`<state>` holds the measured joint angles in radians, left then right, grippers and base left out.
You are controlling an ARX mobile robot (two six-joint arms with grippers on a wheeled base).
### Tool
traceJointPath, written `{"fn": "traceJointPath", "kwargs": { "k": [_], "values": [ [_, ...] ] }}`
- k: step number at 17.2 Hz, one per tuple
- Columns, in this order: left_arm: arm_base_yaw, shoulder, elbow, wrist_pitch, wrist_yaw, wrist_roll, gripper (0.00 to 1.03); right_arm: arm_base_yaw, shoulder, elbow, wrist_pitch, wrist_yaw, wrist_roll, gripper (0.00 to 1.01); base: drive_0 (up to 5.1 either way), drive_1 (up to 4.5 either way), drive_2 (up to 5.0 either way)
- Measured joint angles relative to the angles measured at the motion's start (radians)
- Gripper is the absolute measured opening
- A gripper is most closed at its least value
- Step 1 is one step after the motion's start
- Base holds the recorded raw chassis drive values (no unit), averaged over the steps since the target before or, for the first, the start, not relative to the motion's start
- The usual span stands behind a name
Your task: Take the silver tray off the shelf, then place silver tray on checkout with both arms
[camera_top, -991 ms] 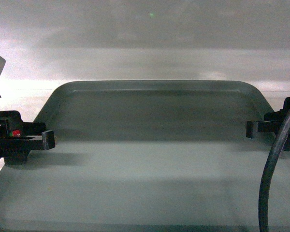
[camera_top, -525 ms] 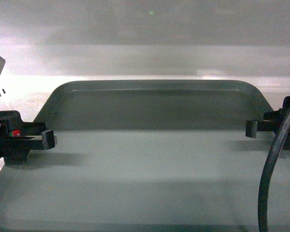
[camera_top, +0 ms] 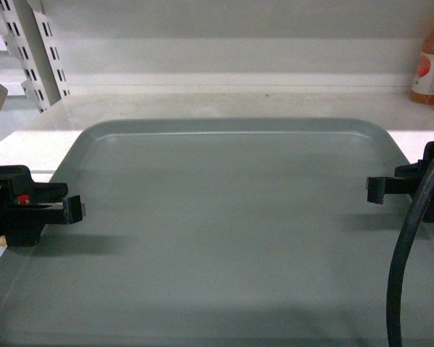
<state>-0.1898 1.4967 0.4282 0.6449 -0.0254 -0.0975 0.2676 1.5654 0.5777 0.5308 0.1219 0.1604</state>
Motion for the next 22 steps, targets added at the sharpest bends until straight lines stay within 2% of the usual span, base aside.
{"fn": "traceJointPath", "kwargs": {
  "k": [22],
  "values": [
    [0.0,0.0,-0.002,-0.002,0.0,0.0,0.03,0.0,0.003,0.001,-0.004,-0.003,0.0,0.03,0.0,-4.14,4.2]
  ]
}}
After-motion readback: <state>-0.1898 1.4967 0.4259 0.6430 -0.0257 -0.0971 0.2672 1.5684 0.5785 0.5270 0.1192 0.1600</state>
